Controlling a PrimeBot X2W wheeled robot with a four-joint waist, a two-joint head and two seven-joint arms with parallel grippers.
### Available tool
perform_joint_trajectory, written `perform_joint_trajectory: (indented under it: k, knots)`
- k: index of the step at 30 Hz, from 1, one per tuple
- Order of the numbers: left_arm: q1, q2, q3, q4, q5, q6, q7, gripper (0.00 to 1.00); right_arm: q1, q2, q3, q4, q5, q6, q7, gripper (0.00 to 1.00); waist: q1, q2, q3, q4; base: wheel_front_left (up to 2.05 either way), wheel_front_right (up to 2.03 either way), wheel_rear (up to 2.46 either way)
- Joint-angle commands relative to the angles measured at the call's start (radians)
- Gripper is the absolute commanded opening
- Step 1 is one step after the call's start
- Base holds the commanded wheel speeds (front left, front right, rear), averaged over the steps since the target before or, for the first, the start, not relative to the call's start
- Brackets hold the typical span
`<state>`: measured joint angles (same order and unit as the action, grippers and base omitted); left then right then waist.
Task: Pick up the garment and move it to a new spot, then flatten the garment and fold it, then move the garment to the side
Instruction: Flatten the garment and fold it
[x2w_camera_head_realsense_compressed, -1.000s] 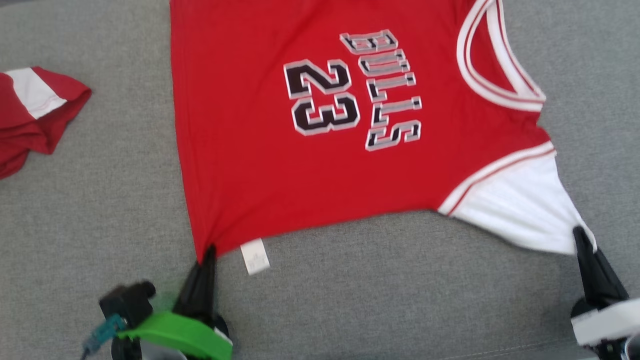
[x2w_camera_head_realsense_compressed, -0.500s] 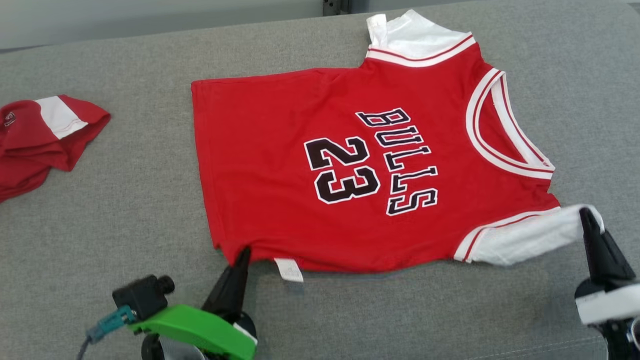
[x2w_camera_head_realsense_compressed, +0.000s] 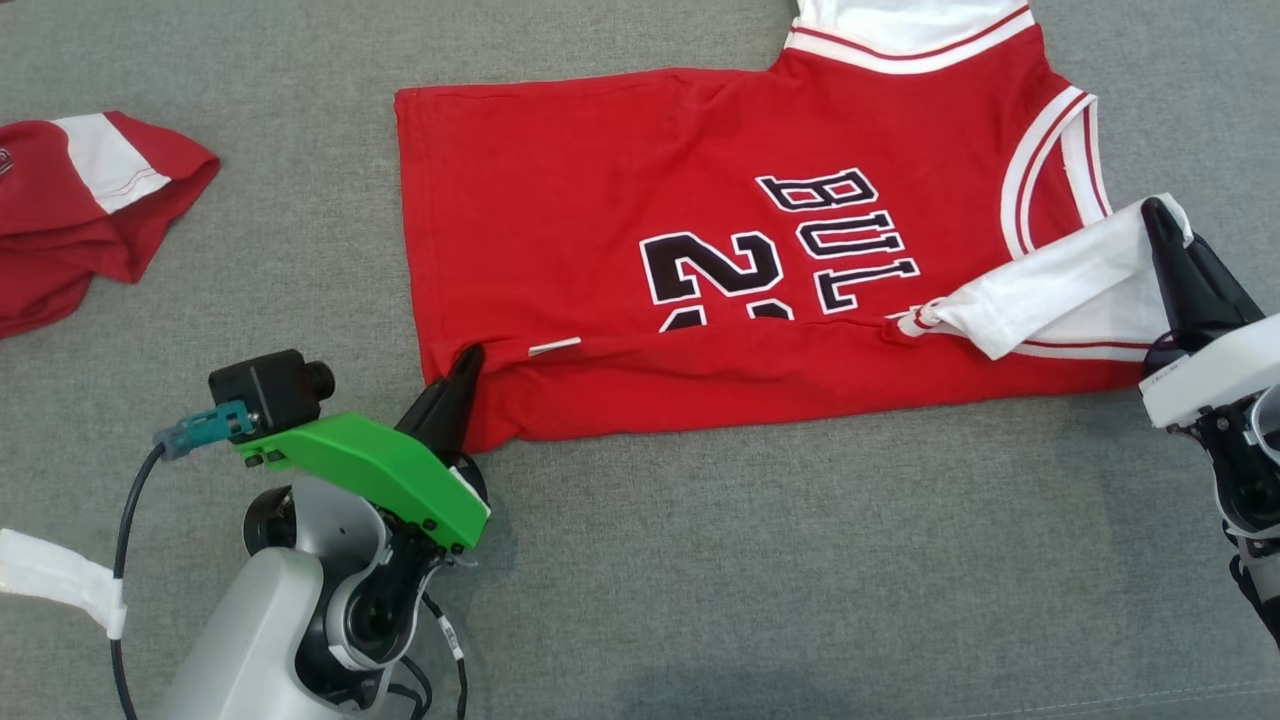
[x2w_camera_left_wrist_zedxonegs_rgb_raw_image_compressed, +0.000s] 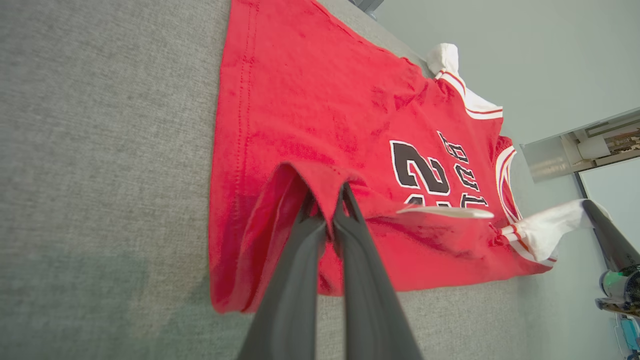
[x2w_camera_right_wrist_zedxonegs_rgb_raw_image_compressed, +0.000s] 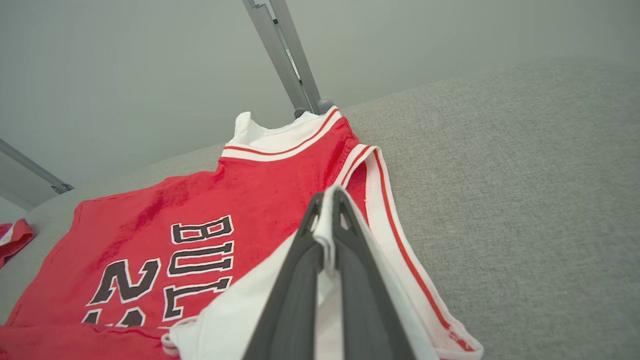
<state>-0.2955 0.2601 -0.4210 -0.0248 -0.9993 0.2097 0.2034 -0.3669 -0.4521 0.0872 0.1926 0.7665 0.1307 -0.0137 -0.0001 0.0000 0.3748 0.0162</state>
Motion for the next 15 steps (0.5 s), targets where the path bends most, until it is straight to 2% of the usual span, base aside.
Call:
perform_joint_trajectory:
  k: [1,5,6,7,8,11,15]
  knots:
    - [-0.028,0.001,-0.007,0.019,0.009,-0.008,0.01,0.0,-0.026,-0.005,0.013,0.021,-0.014,0.0,0.01,0.0,0.0001,0.0,0.012,0.012,0.0,0.0,0.0]
    - [-0.072,-0.008,-0.024,0.078,0.007,-0.026,0.029,0.0,-0.09,-0.018,0.045,0.1,-0.046,0.0,0.037,0.0,0.0001,0.0,0.018,0.018,0.0,0.0,0.0]
    - [-0.08,-0.015,-0.021,0.096,0.002,-0.025,0.029,0.24,-0.103,-0.022,0.055,0.113,-0.066,0.0,0.033,0.4,0.0001,0.0,0.018,0.019,0.0,0.0,0.0]
    - [-0.091,-0.014,-0.024,0.11,0.008,-0.026,0.028,0.58,-0.113,-0.022,0.058,0.129,-0.08,0.0,0.032,1.0,0.0001,0.0,0.019,0.019,0.0,0.0,0.0]
    - [-0.101,-0.007,-0.03,0.128,0.022,-0.026,0.032,1.0,-0.121,-0.022,0.064,0.144,-0.092,0.0,0.038,1.0,0.0001,0.0,0.018,0.018,0.0,0.0,0.0]
    - [-0.111,0.005,-0.023,0.164,0.044,-0.015,0.013,1.0,-0.146,-0.032,0.068,0.144,-0.118,0.0,0.013,1.0,0.0001,0.0,0.014,0.009,0.0,0.0,0.0]
    - [-0.065,0.036,-0.004,0.162,0.061,-0.017,-0.039,1.0,-0.091,-0.062,0.046,0.105,-0.126,0.0,-0.024,1.0,0.0001,0.0,-0.01,-0.001,0.0,0.0,0.0]
